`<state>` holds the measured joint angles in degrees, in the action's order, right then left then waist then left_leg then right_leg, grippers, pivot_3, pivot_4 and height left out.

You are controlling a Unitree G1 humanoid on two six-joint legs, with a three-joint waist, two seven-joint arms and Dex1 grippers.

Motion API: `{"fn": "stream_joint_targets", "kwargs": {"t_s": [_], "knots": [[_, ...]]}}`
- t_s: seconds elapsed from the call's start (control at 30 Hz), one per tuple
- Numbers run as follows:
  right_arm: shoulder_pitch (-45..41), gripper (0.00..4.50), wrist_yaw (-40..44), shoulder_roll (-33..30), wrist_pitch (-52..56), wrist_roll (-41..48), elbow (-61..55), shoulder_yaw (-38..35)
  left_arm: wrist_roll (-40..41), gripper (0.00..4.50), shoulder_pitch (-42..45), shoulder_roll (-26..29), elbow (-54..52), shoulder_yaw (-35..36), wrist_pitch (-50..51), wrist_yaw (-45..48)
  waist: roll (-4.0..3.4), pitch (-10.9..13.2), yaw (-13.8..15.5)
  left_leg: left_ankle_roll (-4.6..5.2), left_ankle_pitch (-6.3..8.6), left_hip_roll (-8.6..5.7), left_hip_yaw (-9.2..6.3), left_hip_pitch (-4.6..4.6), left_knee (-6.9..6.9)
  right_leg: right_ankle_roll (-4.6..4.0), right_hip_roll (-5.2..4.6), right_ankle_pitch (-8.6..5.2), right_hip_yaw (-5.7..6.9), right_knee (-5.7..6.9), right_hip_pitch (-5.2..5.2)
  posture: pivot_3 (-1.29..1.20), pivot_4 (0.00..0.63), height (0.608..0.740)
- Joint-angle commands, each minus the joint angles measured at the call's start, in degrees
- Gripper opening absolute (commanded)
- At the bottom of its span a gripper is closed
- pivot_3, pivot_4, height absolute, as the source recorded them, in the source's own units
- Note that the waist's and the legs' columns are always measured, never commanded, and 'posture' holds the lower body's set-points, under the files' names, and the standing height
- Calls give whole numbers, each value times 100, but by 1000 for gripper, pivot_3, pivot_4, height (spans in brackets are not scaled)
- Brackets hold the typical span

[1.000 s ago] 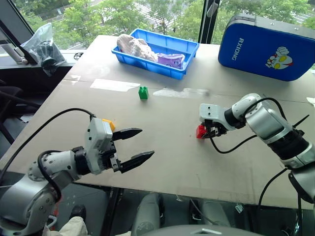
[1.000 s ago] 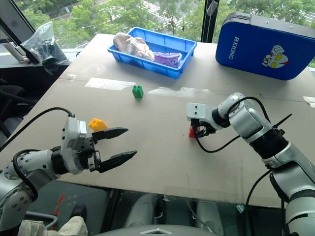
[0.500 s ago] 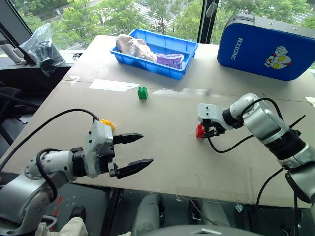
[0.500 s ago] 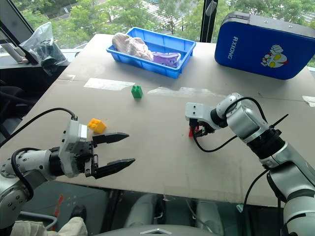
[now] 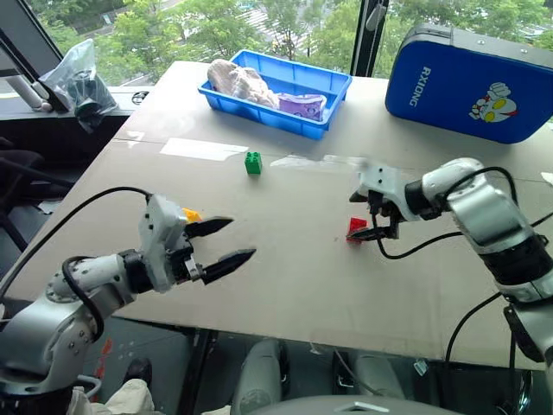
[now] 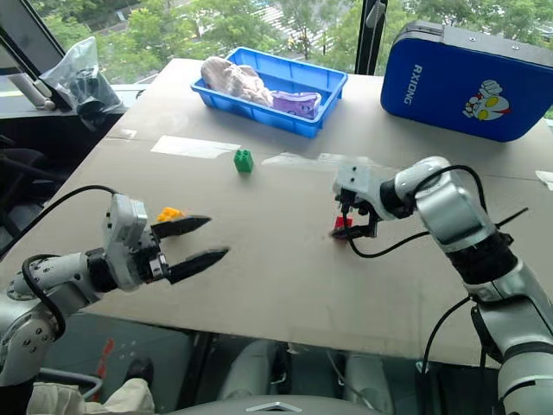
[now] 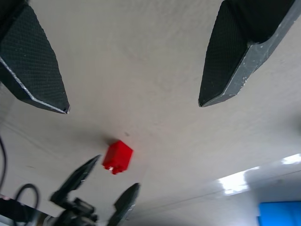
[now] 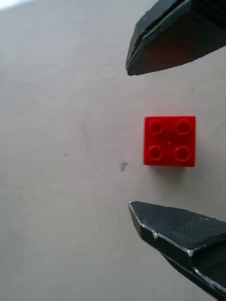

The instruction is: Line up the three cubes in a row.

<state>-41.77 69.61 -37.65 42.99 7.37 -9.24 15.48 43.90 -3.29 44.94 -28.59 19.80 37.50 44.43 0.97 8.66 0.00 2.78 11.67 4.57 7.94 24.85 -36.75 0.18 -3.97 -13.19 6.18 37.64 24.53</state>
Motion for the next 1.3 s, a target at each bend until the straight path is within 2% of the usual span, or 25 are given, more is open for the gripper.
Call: {"fn": "stream_joint_targets", "kwargs": {"t_s": [0.03, 0.17, 0.27, 0.37, 0.5, 0.7, 1.0, 1.1, 1.2, 1.23, 1.3], "knots": [[781, 4448, -238, 125, -366, 1067, -1058, -1517, -293, 4500, 935, -349, 434, 34, 214, -1191, 6, 1, 87, 0, 0, -2, -4, 0, 0, 3, 0, 0, 2, -3, -3, 0, 150, 740], [1336, 4448, -959, 461, 14, 1909, -1794, -2512, -519, 4500, 2258, -545, 1087, -175, 1144, -2337, 12, 5, 77, 3, -2, -6, -16, 2, -7, 12, 7, 7, 2, 5, -8, 0, 150, 740], [1818, 4448, -1603, 763, -55, 2222, -2435, -3047, -803, 4500, 3390, -618, 2038, -576, 1739, -2739, 22, 6, 86, 3, -2, -12, -18, -2, -8, 16, 11, 5, 3, 6, -15, 0, 150, 740], [2377, 4448, -1771, 772, -393, 2430, -3128, -3221, -1344, 4500, 4186, -723, 3040, -1087, 1776, -2837, 21, 6, 84, 1, -2, -23, -24, -3, -8, 23, 17, 1, 7, 8, -17, 0, 150, 740], [3002, 4448, -1993, 611, -712, 2577, -3661, -3487, -2150, 4500, 5175, -1224, 4684, -1648, 1090, -2885, 26, 9, 64, -1, -3, -30, -18, -3, -7, 29, 16, -2, -2, 7, -16, 0, 150, 740], [3569, 4448, -2388, 288, -732, 2654, -4000, -3716, -2725, 4500, 6254, -2060, 6973, -1719, -167, -2801, 56, 26, 90, 2, -2, -32, -30, 2, -12, 31, 15, -3, 10, 4, -19, 0, 150, 740], [3936, 4448, -2906, 155, -854, 2796, -4275, -3683, -3441, 4500, 6865, -2515, 8730, -1807, -1319, -2895, 64, 31, 76, 3, -1, -33, -35, 1, -11, 33, 16, -5, 7, 5, -18, 0, 150, 740], [4042, 4500, -2994, 102, -901, 2808, -4317, -3705, -3590, 3645, 6893, -2619, 9023, -1790, -1528, -2854, 69, 34, 79, 4, -1, -35, -34, 3, -12, 34, 13, -6, 7, 4, -18, 0, 150, 740], [4154, 4500, -3073, 37, -936, 2828, -4349, -3753, -3689, 2238, 6892, -2626, 9129, -1768, -1632, -2712, 75, 38, 79, 4, -1, -34, -37, 4, -12, 35, 13, -6, 9, 5, -18, 0, 150, 740], [4179, 4500, -3105, 20, -946, 2846, -4355, -3754, -3708, 1591, 6882, -2609, 9104, -1766, -1683, -2641, 75, 38, 78, 4, -1, -34, -37, 4, -12, 35, 13, -6, 9, 5, -18, 0, 150, 740], [4236, 4500, -3161, -6, -954, 2876, -4377, -3750, -3770, 1285, 6836, -2520, 8982, -1834, -1719, -2368, 75, 38, 78, 4, -1, -34, -37, 4, -12, 35, 13, -6, 9, 6, -18, 0, 150, 740]]}}
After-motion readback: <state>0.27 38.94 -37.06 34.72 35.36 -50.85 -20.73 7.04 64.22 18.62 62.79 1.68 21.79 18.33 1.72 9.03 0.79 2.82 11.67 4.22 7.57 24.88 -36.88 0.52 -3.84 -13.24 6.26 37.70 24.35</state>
